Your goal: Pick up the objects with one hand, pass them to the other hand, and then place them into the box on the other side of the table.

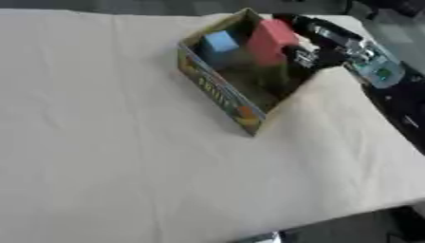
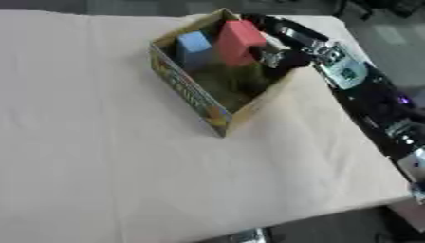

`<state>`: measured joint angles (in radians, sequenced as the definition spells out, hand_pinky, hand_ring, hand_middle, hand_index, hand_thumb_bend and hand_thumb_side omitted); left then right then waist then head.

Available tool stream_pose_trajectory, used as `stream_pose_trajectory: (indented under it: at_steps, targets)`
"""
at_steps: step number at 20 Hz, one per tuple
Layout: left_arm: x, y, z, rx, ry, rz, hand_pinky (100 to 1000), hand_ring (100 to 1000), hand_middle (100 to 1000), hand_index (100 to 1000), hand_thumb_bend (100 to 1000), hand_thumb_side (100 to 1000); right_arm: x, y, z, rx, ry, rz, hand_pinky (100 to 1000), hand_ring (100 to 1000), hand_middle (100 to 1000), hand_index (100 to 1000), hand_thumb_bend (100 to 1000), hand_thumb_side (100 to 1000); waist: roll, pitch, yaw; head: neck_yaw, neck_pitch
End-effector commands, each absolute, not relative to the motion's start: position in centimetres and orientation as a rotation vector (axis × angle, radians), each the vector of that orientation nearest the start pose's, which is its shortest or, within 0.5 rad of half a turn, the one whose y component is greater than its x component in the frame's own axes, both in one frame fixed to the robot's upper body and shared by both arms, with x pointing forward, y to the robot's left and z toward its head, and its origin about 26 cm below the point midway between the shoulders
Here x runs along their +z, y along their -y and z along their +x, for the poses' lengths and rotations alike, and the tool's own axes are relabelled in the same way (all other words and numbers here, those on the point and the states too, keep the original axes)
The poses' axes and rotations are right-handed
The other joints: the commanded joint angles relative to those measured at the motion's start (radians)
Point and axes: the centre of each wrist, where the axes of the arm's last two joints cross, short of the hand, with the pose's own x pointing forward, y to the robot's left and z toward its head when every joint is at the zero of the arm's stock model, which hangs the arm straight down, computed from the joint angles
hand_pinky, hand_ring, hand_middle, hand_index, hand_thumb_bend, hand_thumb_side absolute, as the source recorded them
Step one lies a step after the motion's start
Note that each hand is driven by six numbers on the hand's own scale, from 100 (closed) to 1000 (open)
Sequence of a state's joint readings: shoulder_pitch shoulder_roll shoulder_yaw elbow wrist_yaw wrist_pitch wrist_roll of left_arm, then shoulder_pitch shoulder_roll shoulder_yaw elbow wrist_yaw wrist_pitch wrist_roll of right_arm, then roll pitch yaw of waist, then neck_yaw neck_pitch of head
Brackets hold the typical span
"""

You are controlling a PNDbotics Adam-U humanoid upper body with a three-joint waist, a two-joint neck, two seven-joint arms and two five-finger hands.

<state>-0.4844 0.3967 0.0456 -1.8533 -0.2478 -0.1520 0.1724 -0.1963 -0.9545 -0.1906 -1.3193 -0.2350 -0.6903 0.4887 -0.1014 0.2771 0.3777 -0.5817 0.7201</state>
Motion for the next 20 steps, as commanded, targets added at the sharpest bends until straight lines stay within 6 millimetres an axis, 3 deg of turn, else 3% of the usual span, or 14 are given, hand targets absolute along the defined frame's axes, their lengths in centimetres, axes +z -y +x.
stream_pose_trajectory:
  at_steps: [1,4,5,6,7,9,12,14,15,16,19,20]
  targets:
    - [24.6,-27.4,33.2,-0.378,2.527,0.616,638,580,650,784,100,658,20.5,52.4,29.5,1.351,1.987,-0.382,1000,1000,845,1000,340,638,-0.009,0.002,-0.001,0.005,-0.003]
    - [24.5,-27.5,33.2,-0.38,2.521,0.623,640,579,649,784,100,659,20.8,52.4,29.3,1.362,1.991,-0.365,1000,1000,867,1000,314,671,-0.009,0.003,-0.003,0.007,-0.004]
    - [24.5,-27.5,33.2,-0.379,2.52,0.625,640,579,649,785,100,660,20.9,52.4,29.3,1.378,1.992,-0.368,1000,1000,875,1000,249,667,-0.009,0.003,-0.004,0.008,-0.004]
    - [24.5,-27.5,33.2,-0.379,2.519,0.625,641,579,649,785,100,659,21.1,52.4,29.2,1.395,1.992,-0.378,1000,1000,874,1000,133,604,-0.009,0.004,-0.005,0.008,-0.003]
    - [24.6,-27.5,33.2,-0.379,2.52,0.626,642,579,649,784,100,658,21.2,52.5,29.2,1.41,1.994,-0.395,1000,1000,862,1000,120,509,-0.009,0.004,-0.005,0.009,-0.003]
    - [24.6,-27.4,33.2,-0.38,2.52,0.627,643,580,649,784,100,657,21.2,52.7,29.1,1.427,2.002,-0.427,1000,1000,856,1000,172,463,-0.009,0.005,-0.005,0.009,-0.003]
    - [24.5,-27.5,33.2,-0.378,2.517,0.634,642,579,649,785,100,658,20.8,52.8,29.0,1.388,2.017,-0.441,1000,1000,841,1000,140,357,-0.01,0.006,-0.004,0.014,-0.007]
    - [24.4,-27.6,33.2,-0.374,2.508,0.641,641,579,649,785,100,657,21.2,52.1,29.1,1.3,2.073,-0.408,1000,1000,822,1000,100,183,-0.004,0.003,-0.01,0.063,-0.028]
    - [24.2,-27.8,33.2,-0.37,2.501,0.649,641,580,649,785,100,652,22.5,51.6,29.0,1.248,2.136,-0.397,1000,1000,808,1000,100,100,0.001,0.0,-0.017,0.104,-0.048]
    - [24.1,-28.1,33.2,-0.36,2.494,0.66,639,580,649,785,100,649,23.8,50.3,29.0,1.153,2.24,-0.336,1000,1000,789,1000,100,100,0.007,-0.008,-0.026,0.142,-0.067]
    - [24.2,-29.1,33.1,-0.259,2.484,0.72,629,577,665,782,100,615,28.4,46.2,27.5,0.894,2.498,-0.031,1000,1000,767,1000,100,316,0.025,-0.038,-0.062,0.219,-0.098]
    - [24.3,-29.2,33.1,-0.217,2.488,0.738,633,586,673,783,100,608,29.3,45.1,26.8,0.841,2.533,0.068,1000,1000,765,1000,100,317,0.03,-0.049,-0.072,0.234,-0.099]
